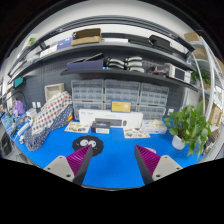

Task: Arrange mouse

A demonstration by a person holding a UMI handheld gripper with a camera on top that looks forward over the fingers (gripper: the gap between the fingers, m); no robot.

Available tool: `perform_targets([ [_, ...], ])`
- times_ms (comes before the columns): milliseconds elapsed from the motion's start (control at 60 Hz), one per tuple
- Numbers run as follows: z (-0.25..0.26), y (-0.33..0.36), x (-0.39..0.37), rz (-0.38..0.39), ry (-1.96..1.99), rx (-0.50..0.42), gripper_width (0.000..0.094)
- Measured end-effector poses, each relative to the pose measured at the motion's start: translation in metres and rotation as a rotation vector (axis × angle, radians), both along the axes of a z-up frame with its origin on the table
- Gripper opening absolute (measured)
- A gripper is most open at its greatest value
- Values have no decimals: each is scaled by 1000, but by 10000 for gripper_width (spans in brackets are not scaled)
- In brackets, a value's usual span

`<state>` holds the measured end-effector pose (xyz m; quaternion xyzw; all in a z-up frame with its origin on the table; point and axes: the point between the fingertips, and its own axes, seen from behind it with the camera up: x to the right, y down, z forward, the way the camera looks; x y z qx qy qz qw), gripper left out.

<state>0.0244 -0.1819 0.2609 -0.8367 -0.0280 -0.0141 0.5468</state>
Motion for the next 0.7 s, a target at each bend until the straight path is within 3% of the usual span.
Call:
perform_targets([
  [350,-148,-7,70,-5,-22,-125,851],
  [700,-228,48,201,-129,-50,-204,849],
])
